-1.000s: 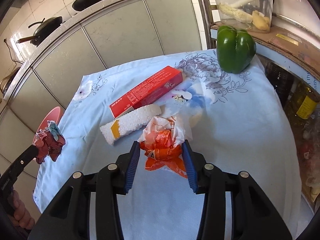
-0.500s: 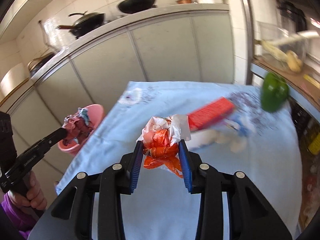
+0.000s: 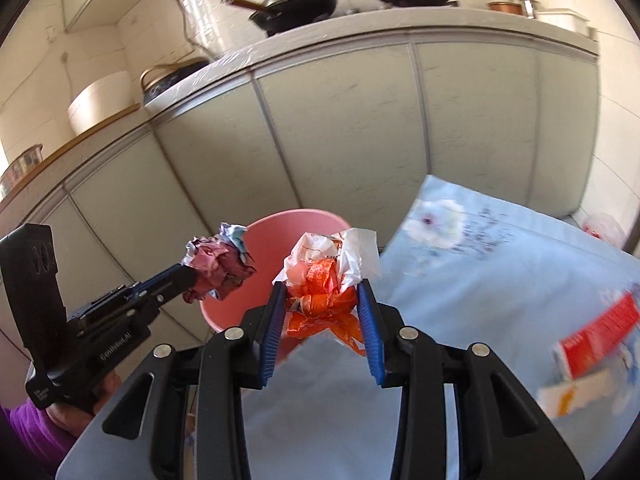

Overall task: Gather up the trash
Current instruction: 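Carry the foil paper and orange bag over the pink bin and open both grippers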

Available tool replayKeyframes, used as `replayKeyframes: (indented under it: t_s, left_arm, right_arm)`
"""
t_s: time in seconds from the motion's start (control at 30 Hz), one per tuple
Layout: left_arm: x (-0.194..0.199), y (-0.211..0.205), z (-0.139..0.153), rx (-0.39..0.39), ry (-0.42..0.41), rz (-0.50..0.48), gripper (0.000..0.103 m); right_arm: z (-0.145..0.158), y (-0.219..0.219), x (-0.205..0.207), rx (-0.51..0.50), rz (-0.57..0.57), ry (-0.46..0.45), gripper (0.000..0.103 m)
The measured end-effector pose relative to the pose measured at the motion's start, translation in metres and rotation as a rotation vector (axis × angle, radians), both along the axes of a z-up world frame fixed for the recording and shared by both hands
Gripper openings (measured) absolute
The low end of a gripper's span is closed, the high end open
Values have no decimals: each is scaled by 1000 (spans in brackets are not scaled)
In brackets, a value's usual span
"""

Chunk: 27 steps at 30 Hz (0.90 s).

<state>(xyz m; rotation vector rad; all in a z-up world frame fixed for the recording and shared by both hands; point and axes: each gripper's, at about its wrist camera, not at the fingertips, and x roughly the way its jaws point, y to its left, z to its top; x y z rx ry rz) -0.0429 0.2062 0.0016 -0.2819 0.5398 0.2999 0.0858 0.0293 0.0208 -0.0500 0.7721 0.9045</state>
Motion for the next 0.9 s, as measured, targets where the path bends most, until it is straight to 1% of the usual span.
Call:
replayKeyframes:
  t_s: [0.23,0.47,0.5,0.57,0.63,0.77,0.9]
  left_arm:
    - [17,17,-28,-15,89,27,12]
    - [29,18,-47,-19,141,21,13]
    - [30,18,-48,-21,146,21,13]
    - [31,19,-49,-23,150,27,15]
    - [32,20,-51,-32,161,32,18]
    - [28,22,-48,-50,153,43,19]
    - [23,15,-37,-37,124,27,19]
  right_arm:
    - [-26,56,14,-31,70,77,37]
    - [-54,84,23,-84,106,140,38]
    - [-56,85,25,-89,105,147,39]
    - [-62,85,28,-93,104,173,48]
    - [-64,85,30,-86,108,185,49]
    - [-58,76,27,-82,107,167,49]
    - [-40,53,10,-78,95,83,49]
